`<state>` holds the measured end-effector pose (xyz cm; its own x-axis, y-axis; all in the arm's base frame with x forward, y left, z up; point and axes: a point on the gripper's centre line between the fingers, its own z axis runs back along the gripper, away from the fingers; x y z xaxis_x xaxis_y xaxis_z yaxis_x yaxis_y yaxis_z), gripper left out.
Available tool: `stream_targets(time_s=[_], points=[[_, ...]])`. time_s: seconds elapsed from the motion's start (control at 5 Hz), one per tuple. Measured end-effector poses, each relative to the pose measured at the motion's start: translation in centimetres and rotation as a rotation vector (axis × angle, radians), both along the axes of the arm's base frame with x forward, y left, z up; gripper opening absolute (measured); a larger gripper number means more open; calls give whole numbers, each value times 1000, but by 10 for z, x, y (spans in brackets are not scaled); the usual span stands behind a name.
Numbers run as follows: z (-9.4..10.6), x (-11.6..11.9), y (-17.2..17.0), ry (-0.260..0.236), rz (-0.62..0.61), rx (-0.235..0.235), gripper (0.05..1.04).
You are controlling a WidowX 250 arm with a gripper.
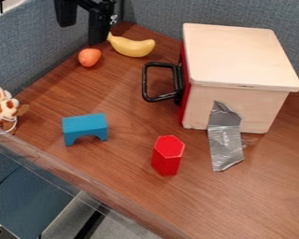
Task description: Open the drawer
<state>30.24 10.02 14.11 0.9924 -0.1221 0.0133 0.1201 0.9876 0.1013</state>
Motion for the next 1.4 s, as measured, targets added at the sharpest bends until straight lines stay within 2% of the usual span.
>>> stream_targets(time_s=[0.2,0.4,0.6,0.8,1.2,1.4], points=[[-9,0,-1,28,2,-14,1001],[-10,3,-9,7,2,-50,1001],[-10,9,-26,-10,-10,-64,1001],[-10,17,-39,-50,8,-75,1001],[-31,43,-51,-62,18,-96,1001],[-41,51,-53,-77,51,-140,1001]])
